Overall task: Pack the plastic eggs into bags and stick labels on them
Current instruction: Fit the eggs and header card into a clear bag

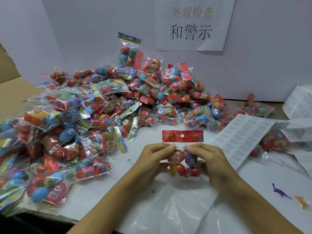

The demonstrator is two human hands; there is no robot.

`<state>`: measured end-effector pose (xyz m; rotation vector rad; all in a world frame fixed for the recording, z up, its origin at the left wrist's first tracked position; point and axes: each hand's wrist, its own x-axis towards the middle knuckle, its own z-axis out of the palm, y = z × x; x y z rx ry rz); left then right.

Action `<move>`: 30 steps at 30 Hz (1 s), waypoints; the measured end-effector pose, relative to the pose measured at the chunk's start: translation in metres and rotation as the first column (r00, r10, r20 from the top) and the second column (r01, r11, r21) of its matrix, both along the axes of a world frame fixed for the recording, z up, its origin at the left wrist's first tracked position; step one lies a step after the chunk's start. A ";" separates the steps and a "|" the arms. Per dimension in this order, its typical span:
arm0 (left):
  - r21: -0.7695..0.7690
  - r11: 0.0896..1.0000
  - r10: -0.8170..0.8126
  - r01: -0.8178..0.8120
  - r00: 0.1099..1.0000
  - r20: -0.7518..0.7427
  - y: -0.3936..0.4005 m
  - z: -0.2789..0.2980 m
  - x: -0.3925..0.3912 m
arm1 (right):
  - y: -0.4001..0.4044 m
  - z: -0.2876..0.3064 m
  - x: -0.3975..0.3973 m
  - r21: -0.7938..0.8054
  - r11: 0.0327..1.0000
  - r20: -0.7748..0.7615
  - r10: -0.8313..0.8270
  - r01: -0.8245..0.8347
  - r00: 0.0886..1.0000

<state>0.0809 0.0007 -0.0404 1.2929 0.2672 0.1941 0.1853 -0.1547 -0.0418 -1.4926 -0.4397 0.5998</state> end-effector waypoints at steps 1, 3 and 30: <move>-0.014 1.000 -0.005 0.005 1.000 -0.003 0.000 0.001 0.000 | 0.001 -0.001 0.001 0.006 1.000 -0.007 -0.004 0.004 1.000; -0.030 0.999 -0.017 0.016 1.000 -0.005 0.000 0.002 0.000 | 0.001 -0.001 0.001 0.021 1.000 -0.022 -0.004 0.005 1.000; -0.026 0.998 0.048 -0.050 0.996 -0.078 0.001 0.008 0.000 | 0.001 0.010 -0.012 0.004 0.996 -0.041 -0.084 0.084 0.996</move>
